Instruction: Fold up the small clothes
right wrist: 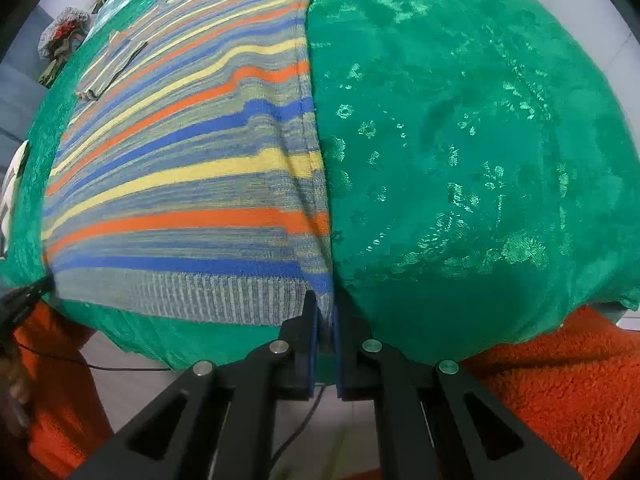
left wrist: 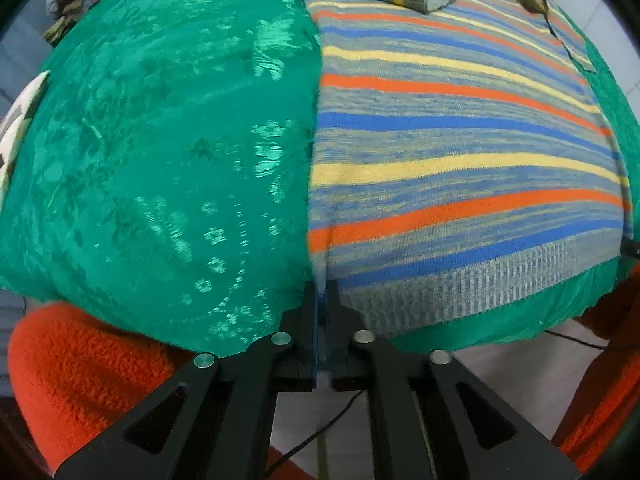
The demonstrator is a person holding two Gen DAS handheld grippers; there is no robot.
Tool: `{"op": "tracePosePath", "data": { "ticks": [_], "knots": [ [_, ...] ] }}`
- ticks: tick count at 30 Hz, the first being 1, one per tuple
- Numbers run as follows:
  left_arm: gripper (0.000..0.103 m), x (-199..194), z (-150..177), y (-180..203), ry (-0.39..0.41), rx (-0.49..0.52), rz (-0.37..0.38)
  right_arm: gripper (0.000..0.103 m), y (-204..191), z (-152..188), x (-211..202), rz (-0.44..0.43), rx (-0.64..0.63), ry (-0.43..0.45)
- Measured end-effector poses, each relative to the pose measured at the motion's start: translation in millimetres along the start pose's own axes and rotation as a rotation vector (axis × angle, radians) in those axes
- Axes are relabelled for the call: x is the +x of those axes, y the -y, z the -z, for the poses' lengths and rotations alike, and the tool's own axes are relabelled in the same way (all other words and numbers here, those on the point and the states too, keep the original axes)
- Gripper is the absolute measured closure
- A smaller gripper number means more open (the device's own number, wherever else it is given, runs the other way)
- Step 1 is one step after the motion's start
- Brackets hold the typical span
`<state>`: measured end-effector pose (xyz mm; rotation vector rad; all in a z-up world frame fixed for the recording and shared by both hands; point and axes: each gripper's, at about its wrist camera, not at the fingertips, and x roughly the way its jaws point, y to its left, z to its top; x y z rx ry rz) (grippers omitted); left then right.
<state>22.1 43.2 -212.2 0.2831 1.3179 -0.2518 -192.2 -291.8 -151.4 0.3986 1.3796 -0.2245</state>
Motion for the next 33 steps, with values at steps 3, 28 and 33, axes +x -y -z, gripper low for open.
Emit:
{"op": "tracePosePath", "data": {
  "ticks": [3,28,33],
  "knots": [
    [0.044,-17.6,11.4,-20.7,0.005,-0.036,-0.015,0.076,8.9,4.2,-10.6,-0.043,0.044,0.004],
    [0.001,3.9,-13.1,53.4,0.303,0.024,0.041,0.049,-58.0,-11.8,0.7,-0.042,-0.189,0.26],
    [0.0,5.7,-17.0,53.0,0.285,0.017,0.038,0.041,-52.0,-8.7,-0.3,-0.074,-0.143,0.268]
  ]
}}
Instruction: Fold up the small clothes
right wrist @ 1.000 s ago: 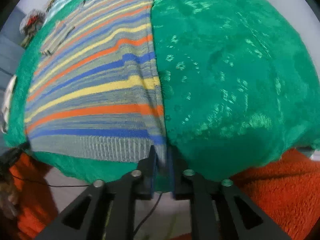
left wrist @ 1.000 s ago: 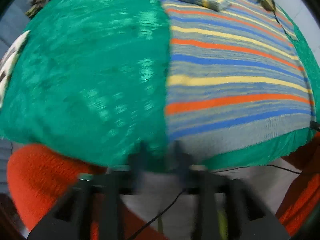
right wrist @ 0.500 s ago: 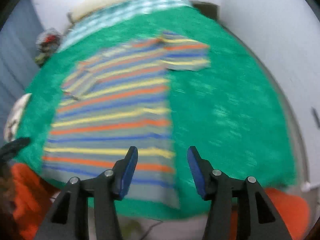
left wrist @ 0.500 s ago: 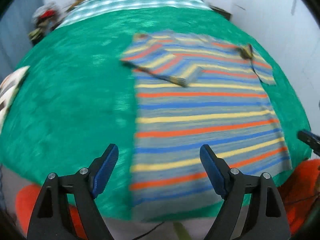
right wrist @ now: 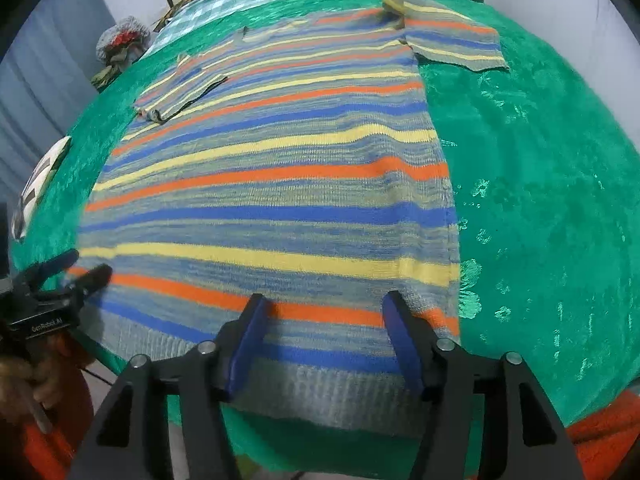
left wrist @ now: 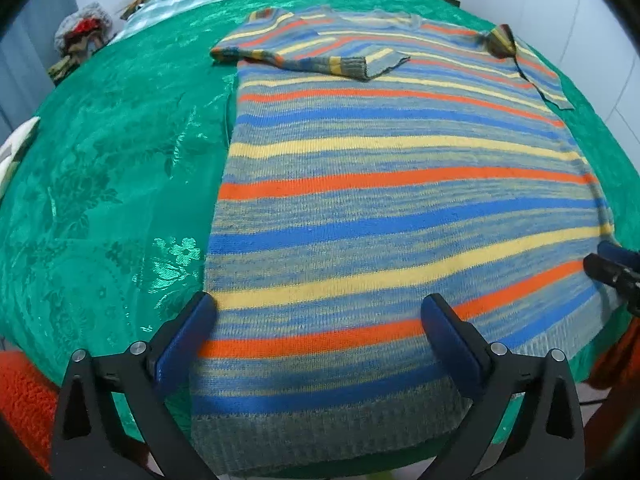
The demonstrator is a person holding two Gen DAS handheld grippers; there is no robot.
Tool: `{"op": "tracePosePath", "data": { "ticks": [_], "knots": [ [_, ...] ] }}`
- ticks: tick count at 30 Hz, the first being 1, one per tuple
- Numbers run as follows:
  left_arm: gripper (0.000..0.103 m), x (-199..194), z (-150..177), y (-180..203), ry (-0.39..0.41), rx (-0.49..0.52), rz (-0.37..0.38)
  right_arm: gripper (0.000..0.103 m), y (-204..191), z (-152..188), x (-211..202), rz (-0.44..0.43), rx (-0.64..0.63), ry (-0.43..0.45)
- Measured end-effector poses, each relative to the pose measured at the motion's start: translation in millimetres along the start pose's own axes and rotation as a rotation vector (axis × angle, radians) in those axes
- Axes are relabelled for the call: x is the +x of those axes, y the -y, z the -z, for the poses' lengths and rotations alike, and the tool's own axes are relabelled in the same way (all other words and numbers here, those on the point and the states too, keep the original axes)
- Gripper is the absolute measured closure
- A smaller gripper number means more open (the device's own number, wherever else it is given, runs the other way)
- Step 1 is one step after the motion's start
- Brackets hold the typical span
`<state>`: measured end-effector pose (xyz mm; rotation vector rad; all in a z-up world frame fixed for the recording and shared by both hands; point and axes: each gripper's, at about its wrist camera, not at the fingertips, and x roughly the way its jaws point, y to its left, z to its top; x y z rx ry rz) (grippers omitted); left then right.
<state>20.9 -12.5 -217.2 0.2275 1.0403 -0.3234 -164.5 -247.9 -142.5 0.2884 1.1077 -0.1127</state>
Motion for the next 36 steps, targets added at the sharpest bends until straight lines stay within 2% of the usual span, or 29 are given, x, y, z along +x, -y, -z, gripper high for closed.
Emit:
{"op": "tracePosePath", "data": {
  "ticks": [6,17,36],
  "knots": [
    [0.0,2.0,0.5,-1.2,-0.005,0.001,0.0,0.036,-11.4,-0.9,5.7,0.041,-0.038,0.006],
    [0.0,0.1,1.5,-2.0,-0.008,-0.006,0.02,0.035,-12.5,-0.6,6.5,0.044,-0.033,0.005],
    [0.0,0.9,1.5,2.3,-0.005,0.038,0.002,0.031,-15.0,-1.5,7.2,0.055,-0.031,0.0]
  ]
}}
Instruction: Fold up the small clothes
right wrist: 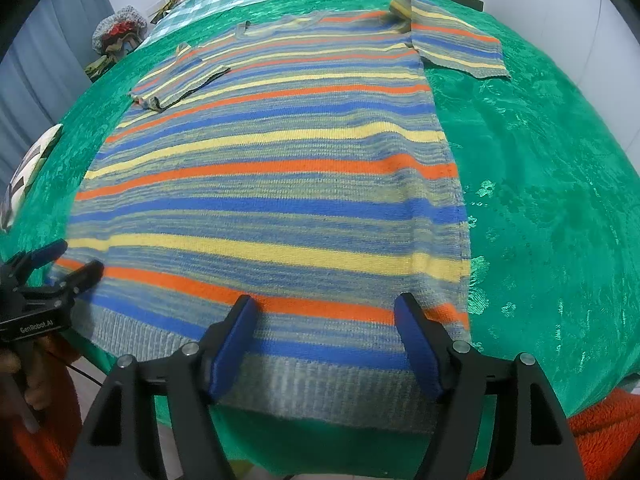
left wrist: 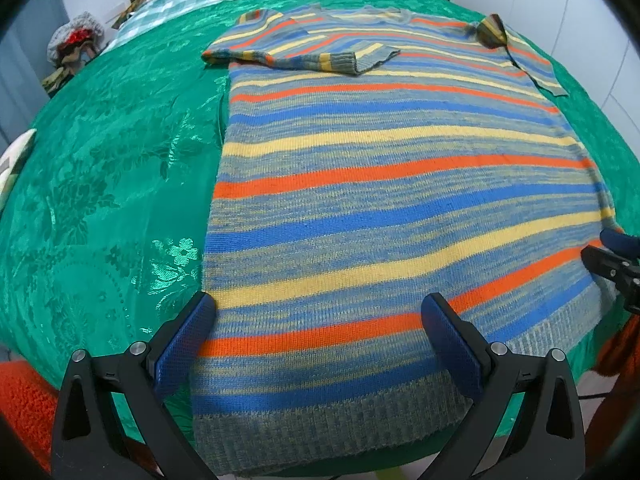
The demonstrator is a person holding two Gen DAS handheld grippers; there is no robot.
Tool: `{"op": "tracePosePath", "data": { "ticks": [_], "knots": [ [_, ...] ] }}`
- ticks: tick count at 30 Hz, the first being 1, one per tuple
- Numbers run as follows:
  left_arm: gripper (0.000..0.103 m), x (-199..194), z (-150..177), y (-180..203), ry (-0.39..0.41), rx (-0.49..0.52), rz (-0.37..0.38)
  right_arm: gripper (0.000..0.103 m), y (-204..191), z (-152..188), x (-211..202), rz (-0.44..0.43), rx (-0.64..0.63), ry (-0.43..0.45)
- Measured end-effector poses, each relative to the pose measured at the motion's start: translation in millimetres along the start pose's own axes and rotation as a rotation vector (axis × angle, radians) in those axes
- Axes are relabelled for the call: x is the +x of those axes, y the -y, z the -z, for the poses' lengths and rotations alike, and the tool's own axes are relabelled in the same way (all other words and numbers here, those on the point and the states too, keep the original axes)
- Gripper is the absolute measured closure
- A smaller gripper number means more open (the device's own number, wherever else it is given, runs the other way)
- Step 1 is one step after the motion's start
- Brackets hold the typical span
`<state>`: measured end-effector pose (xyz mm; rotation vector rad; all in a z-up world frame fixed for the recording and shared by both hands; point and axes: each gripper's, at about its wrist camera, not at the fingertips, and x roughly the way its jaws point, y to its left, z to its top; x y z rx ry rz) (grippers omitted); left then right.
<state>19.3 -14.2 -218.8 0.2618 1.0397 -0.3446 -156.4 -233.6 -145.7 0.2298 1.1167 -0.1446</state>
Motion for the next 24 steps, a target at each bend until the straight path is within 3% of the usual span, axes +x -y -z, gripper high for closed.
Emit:
{"op": "tracePosePath", "data": {
  "ticks": [24],
  "knots": [
    [0.0,0.9,0.8,0.2,0.005,0.007,-0.002,0.03,-0.4,-0.1,-0.1,0.0,-0.001,0.001]
  ]
}}
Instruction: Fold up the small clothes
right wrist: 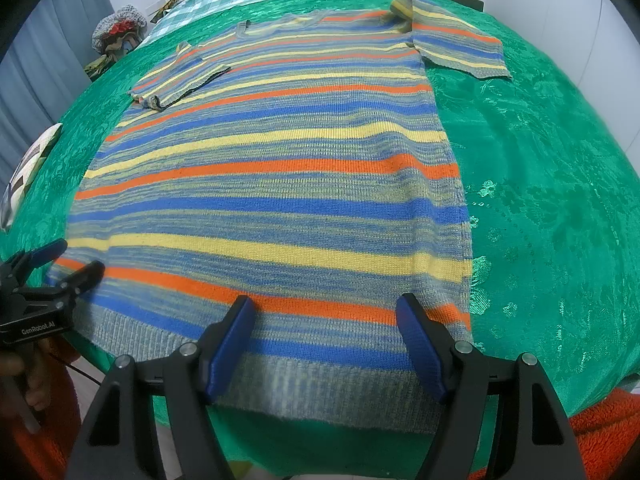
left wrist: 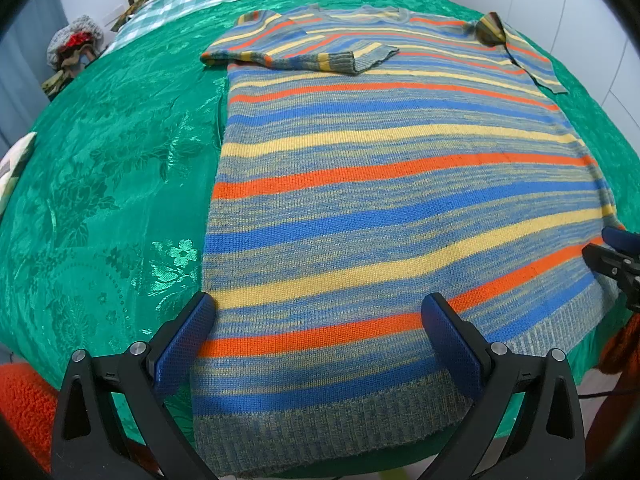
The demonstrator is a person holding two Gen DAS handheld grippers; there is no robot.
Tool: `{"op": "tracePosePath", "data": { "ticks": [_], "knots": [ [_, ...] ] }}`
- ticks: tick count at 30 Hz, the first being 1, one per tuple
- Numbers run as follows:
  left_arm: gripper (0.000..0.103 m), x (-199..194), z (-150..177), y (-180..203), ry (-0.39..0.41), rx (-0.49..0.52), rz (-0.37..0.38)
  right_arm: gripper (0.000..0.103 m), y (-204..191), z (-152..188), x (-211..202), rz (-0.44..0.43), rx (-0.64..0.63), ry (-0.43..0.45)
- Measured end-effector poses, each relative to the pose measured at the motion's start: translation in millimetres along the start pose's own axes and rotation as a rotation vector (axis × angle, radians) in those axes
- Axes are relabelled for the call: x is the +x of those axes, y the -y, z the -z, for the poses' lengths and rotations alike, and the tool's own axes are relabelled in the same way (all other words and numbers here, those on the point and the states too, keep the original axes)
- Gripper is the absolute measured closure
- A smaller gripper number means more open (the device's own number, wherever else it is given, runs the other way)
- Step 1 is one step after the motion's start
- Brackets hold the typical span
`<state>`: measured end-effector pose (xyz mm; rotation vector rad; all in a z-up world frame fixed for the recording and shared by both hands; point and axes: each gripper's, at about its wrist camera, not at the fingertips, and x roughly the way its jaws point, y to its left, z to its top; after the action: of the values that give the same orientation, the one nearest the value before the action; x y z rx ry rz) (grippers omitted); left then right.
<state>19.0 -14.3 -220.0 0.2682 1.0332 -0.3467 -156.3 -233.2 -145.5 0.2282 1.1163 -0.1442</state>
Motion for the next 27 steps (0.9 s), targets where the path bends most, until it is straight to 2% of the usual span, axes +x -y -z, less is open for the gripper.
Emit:
{"op": "tracePosePath", "data": {
  "ticks": [23,27],
  "knots": [
    [0.0,0.1,0.1,-0.1,0.001,-0.001,0.0,0.03,0.4,0.4,-0.9,0.0,-0.001,0.0],
    [0.001,-3.6,-1.5,-1.3,-0.007,0.0,0.017,0.03,3.7,-0.1,-9.6,-0.026,0.032,0.007]
  ]
}}
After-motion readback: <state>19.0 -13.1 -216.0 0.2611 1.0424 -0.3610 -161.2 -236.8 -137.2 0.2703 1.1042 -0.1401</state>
